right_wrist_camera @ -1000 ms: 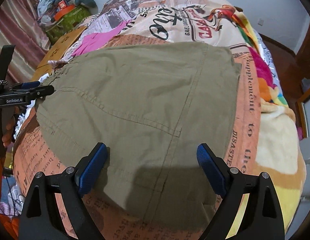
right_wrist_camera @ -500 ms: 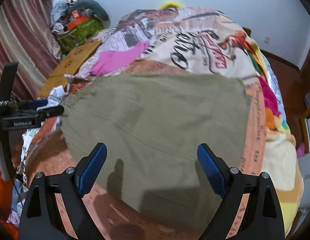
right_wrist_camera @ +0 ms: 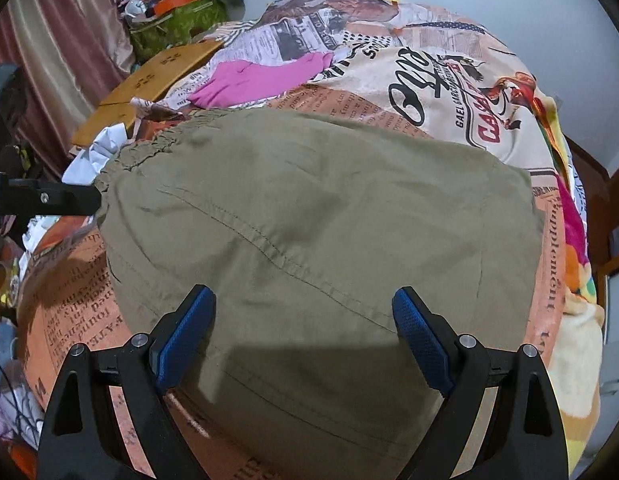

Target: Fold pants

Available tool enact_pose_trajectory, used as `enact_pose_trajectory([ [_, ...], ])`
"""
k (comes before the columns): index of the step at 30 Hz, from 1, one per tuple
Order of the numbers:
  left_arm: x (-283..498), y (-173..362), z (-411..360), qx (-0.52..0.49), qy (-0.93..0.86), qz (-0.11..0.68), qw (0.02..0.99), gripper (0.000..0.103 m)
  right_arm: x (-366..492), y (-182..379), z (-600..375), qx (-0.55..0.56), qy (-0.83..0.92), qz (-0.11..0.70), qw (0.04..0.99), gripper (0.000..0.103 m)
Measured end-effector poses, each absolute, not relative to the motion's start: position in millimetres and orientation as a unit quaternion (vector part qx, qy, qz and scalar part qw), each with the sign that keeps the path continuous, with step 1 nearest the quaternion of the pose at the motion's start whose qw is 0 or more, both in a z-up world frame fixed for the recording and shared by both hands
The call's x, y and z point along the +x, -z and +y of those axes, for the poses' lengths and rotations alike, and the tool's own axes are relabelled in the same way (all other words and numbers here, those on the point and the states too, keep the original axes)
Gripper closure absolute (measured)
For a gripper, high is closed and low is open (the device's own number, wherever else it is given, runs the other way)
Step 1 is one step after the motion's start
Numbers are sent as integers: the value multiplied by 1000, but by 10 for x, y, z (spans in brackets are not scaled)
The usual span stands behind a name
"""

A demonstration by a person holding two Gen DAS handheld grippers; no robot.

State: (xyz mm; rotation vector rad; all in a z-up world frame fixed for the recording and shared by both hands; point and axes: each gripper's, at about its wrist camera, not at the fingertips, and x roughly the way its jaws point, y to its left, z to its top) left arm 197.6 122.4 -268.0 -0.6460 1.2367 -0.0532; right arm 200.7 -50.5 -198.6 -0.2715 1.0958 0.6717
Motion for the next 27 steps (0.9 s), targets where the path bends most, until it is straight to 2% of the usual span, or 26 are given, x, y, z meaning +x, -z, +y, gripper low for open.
enact_pose_trajectory([
  [5,2051,2741,1161,-318,49,576,752,1,1999,2018,-525,-113,-320,513,788,13],
  [10,2194,2913,1329,-402,60,556,725,1,2008,2037,-539,-104,-326,516,785,13],
  [14,2295,2918,1418,-419,32,540,729,2,2004,2044,-547,-97,-328,517,785,13],
  [17,2316,2879,1422,-402,-17,537,742,18,2005,2043,-553,-95,-330,517,784,13],
  [20,2342,2830,1364,-357,-48,536,763,42,2016,2044,-565,-91,-329,517,785,13],
  [21,2341,2802,1332,-344,-50,533,772,47,2017,2044,-570,-89,-328,518,785,12],
  [24,2352,2689,1262,-301,-62,515,800,59,2009,2038,-568,-88,-328,518,785,12],
  [27,2318,2503,1149,-237,-73,488,837,65,2002,2015,-575,-85,-326,517,787,12],
])
